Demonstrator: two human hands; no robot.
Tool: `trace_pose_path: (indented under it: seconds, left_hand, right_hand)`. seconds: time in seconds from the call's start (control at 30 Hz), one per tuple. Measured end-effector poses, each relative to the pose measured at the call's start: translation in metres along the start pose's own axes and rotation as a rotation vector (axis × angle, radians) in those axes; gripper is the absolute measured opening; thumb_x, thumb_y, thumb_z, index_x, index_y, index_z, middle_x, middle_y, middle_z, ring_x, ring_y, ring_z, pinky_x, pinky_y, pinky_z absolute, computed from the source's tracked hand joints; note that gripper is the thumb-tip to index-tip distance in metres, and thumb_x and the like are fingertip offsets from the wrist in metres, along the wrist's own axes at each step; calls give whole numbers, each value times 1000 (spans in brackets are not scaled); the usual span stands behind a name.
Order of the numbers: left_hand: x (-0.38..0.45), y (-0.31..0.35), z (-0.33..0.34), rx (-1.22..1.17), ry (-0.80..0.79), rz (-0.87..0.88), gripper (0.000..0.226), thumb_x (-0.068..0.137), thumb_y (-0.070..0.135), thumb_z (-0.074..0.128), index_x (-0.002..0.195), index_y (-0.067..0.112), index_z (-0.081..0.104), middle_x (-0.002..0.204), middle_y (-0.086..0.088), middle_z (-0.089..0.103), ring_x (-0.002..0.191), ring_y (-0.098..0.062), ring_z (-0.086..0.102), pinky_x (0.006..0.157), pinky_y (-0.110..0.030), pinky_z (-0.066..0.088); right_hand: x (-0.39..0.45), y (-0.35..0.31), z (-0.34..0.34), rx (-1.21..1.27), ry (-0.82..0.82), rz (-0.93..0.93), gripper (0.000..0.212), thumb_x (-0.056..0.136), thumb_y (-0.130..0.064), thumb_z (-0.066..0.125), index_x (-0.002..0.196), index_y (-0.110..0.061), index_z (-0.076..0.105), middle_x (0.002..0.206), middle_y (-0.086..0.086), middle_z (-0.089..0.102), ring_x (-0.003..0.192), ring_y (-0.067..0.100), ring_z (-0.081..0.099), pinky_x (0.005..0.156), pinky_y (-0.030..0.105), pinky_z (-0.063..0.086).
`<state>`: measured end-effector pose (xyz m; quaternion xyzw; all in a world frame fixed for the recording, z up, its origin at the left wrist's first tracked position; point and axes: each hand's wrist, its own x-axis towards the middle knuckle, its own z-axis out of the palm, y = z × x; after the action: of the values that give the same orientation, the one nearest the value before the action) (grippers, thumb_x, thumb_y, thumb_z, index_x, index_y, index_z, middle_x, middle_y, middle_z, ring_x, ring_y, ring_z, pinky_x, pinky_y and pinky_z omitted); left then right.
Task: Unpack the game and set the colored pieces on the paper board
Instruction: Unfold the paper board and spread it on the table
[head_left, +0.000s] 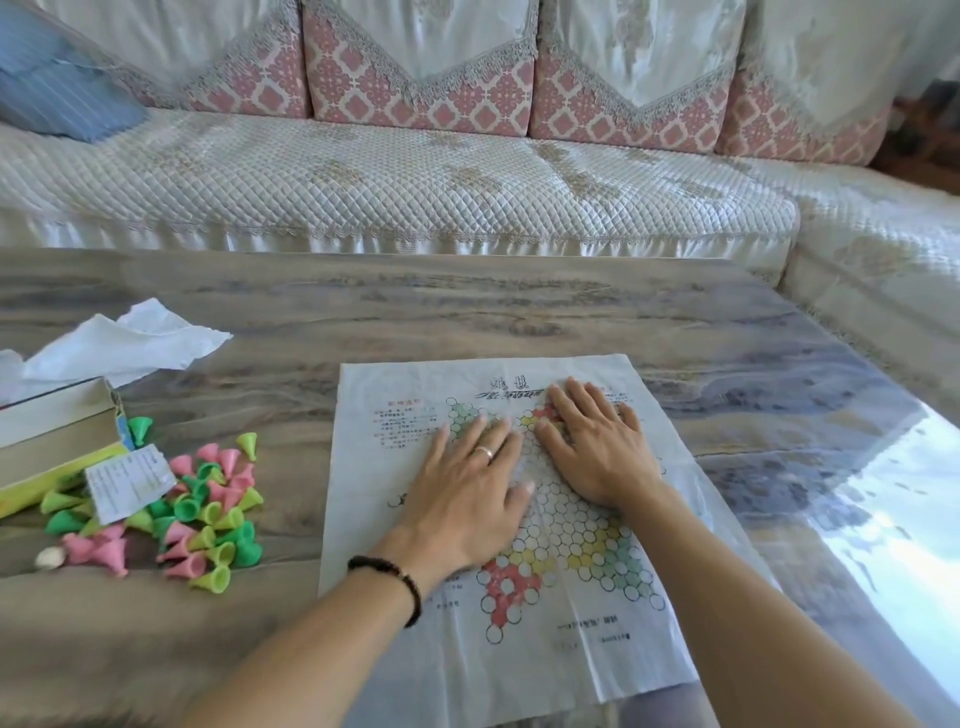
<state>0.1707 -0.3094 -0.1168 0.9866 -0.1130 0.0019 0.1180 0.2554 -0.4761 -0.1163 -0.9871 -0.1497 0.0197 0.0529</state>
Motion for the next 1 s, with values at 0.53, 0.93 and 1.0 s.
trace_pose_path:
  seconds: [0.53, 0.93, 1.0]
  left_hand:
    - [-54, -30, -15, 111, -161, -4, 128, 59, 99, 13, 151, 15, -15, 157, -2, -24, 143, -15, -25, 118, -50, -8]
    - [-90, -11, -15, 67, -174, 70, 94, 84, 77, 26, 153, 21, -6, 160, 5, -16, 144, -14, -22, 116, -54, -10]
    - [-102, -19, -11, 110, -149, 93, 93, 83, 78, 17, 152, 22, -9, 159, 6, -18, 143, -13, -25, 116, -55, -9]
  right_hand:
    - [-95, -14, 0, 1, -41, 8, 67, 92, -67, 8, 152, -37, 0, 160, -11, -7, 147, 12, -10, 120, 44, 0]
    - [-129, -39, 3, 48, -10, 66, 69, 92, -66, 13, 152, -33, 4, 161, -4, -5, 148, 17, -10, 119, 49, -2]
    - [-137, -28, 3, 45, -15, 123, 69, 91, -68, 10, 152, -36, 2, 161, -6, -7, 147, 16, -11, 119, 49, -3]
